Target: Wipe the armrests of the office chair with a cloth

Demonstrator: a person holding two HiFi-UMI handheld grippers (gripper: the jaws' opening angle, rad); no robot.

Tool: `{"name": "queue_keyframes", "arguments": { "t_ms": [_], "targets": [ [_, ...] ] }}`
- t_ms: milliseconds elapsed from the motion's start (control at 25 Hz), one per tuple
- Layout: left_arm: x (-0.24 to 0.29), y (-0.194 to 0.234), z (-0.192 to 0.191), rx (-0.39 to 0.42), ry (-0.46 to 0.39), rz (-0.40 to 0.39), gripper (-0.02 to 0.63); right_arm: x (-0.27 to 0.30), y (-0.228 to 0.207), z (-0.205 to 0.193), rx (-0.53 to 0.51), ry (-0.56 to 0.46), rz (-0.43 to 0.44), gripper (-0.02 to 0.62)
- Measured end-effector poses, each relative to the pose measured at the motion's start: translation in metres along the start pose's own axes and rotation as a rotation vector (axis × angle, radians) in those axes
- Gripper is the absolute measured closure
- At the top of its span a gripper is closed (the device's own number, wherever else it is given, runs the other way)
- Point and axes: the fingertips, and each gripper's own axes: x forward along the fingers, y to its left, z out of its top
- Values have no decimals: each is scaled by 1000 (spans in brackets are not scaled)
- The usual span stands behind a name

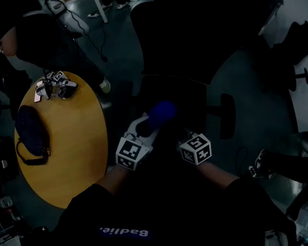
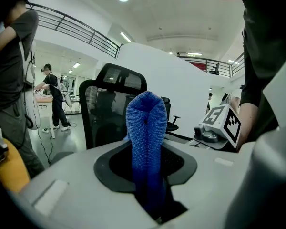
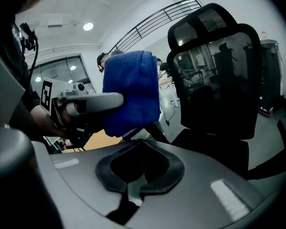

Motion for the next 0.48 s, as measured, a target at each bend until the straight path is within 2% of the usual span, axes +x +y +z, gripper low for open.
{"name": "queue_keyframes", "arguments": {
  "t_ms": [120, 240, 320, 480],
  "targets": [
    [-21, 40, 5, 0, -18, 3, 477, 23, 14, 20, -2, -3, -43, 591],
    [-35, 82, 12, 44, -37, 23, 477, 40, 25, 39, -12, -13, -70, 591],
    [-41, 109, 16, 64, -37, 47, 477, 51, 34, 48, -31, -11, -68, 591],
    [-49, 150, 25, 43, -51, 91, 477, 68, 48, 57, -69, 20, -41, 591]
  ]
}}
